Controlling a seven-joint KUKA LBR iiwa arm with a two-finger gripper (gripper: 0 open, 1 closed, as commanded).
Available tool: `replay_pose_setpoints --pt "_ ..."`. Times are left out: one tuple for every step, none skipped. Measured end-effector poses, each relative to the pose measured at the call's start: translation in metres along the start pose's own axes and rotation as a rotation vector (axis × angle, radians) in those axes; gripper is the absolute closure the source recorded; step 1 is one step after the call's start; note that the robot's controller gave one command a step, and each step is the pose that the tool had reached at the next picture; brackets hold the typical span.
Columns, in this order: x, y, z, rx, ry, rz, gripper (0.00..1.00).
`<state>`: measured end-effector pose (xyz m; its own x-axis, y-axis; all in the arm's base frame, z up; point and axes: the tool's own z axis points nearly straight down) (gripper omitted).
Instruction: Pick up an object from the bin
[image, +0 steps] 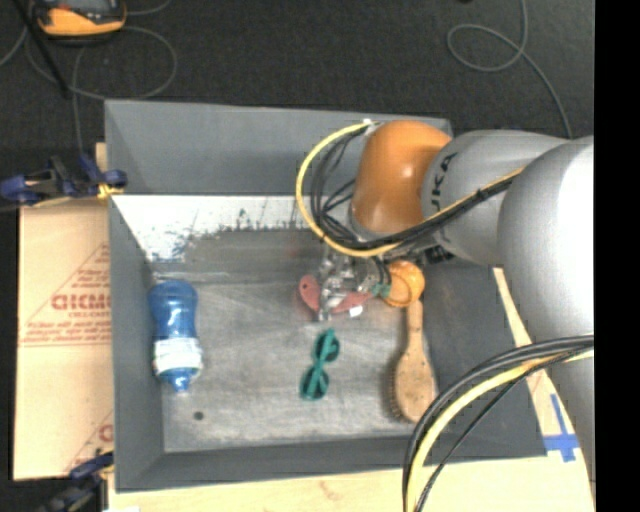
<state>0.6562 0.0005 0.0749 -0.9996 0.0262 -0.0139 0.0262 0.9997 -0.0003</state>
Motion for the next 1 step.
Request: replay_pose_setpoints --pt "0.0 0.0 0.0 -0.001 0.0 0.001 1.0"
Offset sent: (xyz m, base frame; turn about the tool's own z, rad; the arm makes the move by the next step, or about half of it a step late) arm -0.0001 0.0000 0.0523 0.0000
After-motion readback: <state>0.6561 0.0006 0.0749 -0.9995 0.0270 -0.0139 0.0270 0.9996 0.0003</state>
